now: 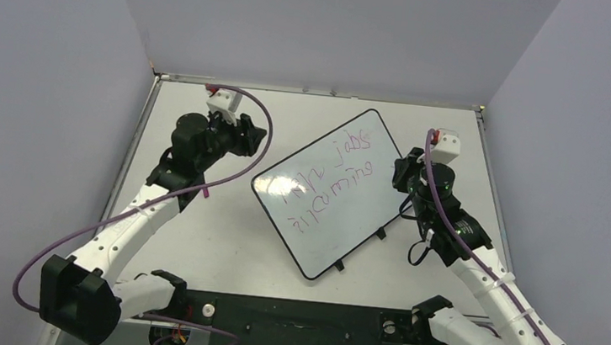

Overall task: Write a sentence on the whiteboard
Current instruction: Put down the whiteboard on the whiteboard stand, then pick up the pen cap from the center of the board.

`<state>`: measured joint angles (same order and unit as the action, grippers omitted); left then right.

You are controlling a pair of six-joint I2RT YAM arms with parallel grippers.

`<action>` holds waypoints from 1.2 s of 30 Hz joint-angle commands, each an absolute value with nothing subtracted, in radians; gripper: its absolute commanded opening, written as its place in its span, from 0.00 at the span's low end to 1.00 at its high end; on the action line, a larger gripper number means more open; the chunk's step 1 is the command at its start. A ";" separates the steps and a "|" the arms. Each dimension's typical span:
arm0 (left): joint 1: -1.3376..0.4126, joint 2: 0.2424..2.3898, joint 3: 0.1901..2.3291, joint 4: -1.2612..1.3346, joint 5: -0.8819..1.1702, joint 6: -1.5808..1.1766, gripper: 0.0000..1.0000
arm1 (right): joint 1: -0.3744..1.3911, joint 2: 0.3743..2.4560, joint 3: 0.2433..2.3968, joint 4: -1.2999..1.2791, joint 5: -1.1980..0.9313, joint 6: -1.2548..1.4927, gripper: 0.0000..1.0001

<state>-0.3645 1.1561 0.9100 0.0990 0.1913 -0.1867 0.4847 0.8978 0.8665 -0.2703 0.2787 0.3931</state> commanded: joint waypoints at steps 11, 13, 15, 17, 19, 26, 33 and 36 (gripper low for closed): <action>-0.317 1.007 0.897 -0.118 -0.218 -0.307 0.47 | 0.476 0.855 0.846 -0.233 0.255 0.375 0.00; -0.315 0.994 0.885 -0.139 -0.278 -0.317 0.47 | 0.476 0.846 0.843 -0.232 0.250 0.377 0.00; -0.309 0.988 0.879 -0.168 -0.345 -0.337 0.44 | 0.477 0.842 0.840 -0.231 0.248 0.377 0.00; -0.298 0.989 0.872 -0.200 -0.401 -0.362 0.41 | 0.476 0.840 0.838 -0.231 0.247 0.378 0.00; -0.284 0.993 0.864 -0.222 -0.430 -0.388 0.40 | 0.476 0.836 0.837 -0.231 0.245 0.379 0.00; -0.238 1.036 0.825 -0.271 -0.447 -0.460 0.39 | 0.477 0.820 0.828 -0.230 0.247 0.377 0.00; -0.135 1.146 0.764 -0.289 -0.352 -0.528 0.39 | 0.478 0.813 0.820 -0.231 0.246 0.378 0.00; -0.078 1.194 0.733 -0.259 -0.276 -0.538 0.39 | 0.477 0.813 0.819 -0.229 0.245 0.378 0.00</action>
